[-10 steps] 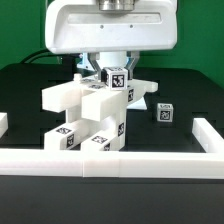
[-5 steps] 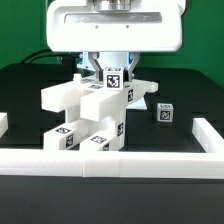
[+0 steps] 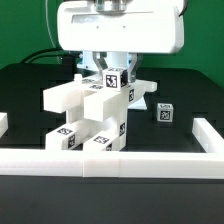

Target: Assemble chair

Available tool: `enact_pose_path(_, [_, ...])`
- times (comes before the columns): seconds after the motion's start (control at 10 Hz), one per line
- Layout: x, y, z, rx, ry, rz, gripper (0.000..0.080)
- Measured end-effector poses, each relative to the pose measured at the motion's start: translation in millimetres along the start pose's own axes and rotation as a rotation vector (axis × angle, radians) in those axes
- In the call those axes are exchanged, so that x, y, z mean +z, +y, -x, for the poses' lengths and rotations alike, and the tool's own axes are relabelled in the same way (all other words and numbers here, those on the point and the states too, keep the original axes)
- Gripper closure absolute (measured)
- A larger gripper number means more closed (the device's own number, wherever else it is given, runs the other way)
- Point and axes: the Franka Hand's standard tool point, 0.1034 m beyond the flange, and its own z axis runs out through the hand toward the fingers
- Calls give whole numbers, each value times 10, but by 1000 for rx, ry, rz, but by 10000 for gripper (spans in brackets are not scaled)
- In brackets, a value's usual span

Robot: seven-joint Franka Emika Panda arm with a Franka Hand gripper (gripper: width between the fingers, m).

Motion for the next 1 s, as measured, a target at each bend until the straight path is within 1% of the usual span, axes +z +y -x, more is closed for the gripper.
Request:
enact_pose_path(0.1, [1,1,1,-3,0,0,512])
enact_pose_path(0.2, [1,1,0,-9,0,0,282])
enact_pose_path(0.3, [2,-1,2,-69,0,2,282])
enact_pose_path(0.4, [3,-14,12,-92,0,2,174])
enact_pose_path(0.6, [8,-49,39,-249,-2,0,152])
enact_pose_path(0.8, [0,-68,33,-466,6,-2,151])
enact_pose_path(1.0, [2,-55,25,-619,6,0,151])
